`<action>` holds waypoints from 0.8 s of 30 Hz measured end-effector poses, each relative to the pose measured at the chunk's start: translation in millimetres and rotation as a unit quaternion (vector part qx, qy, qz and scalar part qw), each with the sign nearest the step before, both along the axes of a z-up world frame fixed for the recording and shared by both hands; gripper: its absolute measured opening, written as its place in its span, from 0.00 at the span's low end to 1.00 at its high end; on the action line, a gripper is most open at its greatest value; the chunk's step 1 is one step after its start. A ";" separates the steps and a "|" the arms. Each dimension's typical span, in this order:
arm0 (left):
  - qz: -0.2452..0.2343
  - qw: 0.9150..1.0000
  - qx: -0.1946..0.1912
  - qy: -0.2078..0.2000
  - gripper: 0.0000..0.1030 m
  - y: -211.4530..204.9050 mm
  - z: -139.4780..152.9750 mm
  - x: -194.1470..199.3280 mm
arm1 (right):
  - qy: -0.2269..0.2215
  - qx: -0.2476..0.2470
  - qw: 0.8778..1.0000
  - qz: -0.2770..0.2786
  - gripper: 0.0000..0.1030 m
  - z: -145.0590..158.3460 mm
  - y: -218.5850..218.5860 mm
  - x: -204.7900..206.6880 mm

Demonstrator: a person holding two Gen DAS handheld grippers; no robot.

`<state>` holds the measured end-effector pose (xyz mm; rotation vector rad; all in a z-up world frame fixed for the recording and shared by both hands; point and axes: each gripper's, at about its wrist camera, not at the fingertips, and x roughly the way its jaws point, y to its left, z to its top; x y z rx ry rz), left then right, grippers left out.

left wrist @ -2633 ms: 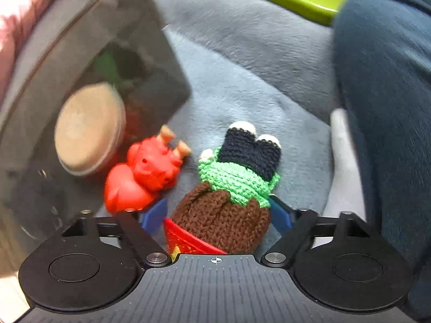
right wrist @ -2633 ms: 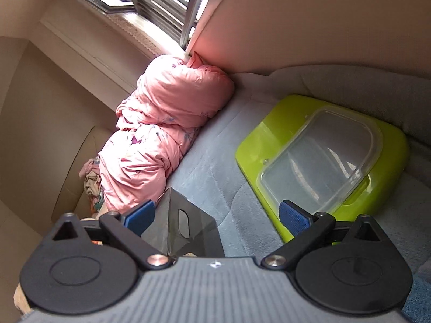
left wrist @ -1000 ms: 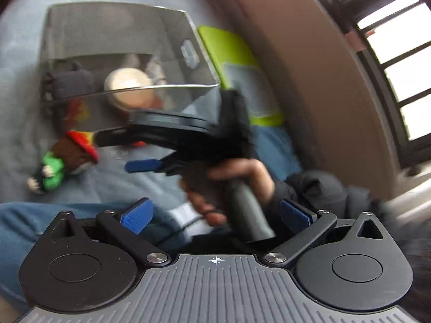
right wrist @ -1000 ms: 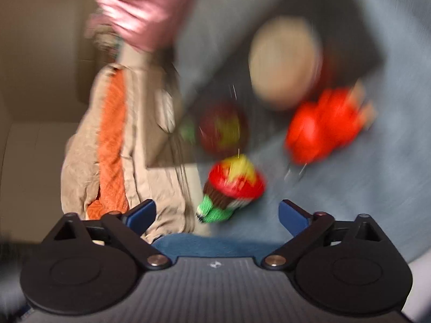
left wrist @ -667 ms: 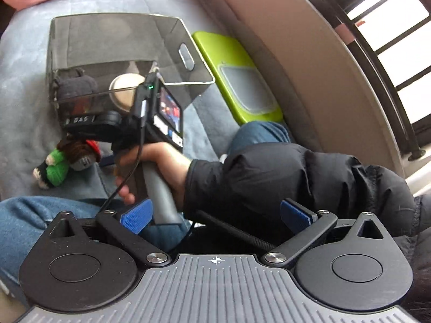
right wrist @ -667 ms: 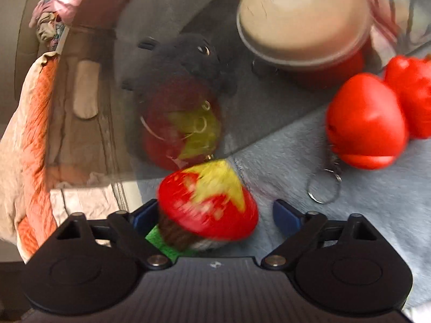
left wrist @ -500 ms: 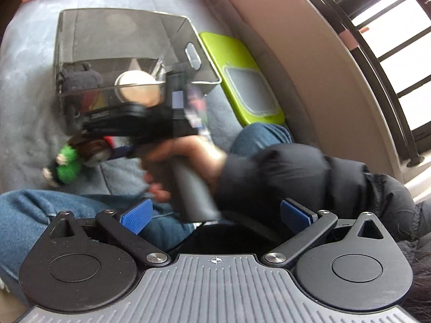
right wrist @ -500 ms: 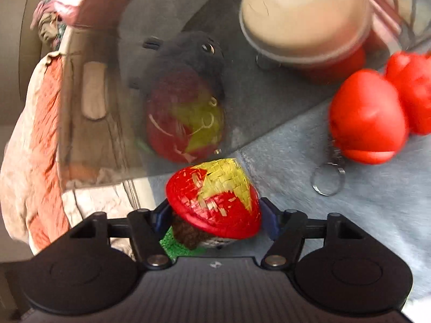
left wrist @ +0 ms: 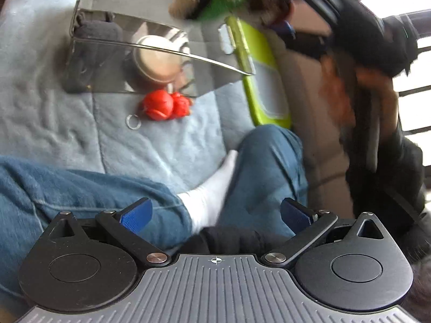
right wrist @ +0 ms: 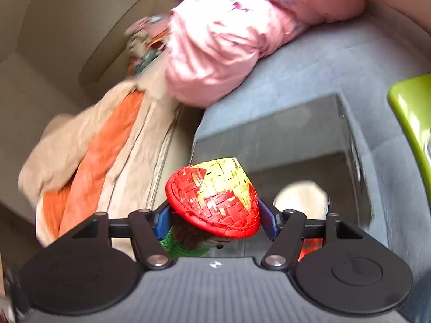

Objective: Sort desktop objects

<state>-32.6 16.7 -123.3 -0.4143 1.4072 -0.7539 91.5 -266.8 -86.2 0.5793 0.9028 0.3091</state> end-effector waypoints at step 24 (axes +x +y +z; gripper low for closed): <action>0.002 0.999 0.032 0.024 1.00 3.5 -14.5 20.9 | 0.238 -0.013 0.957 -0.167 0.72 -191.0 6.5 159.4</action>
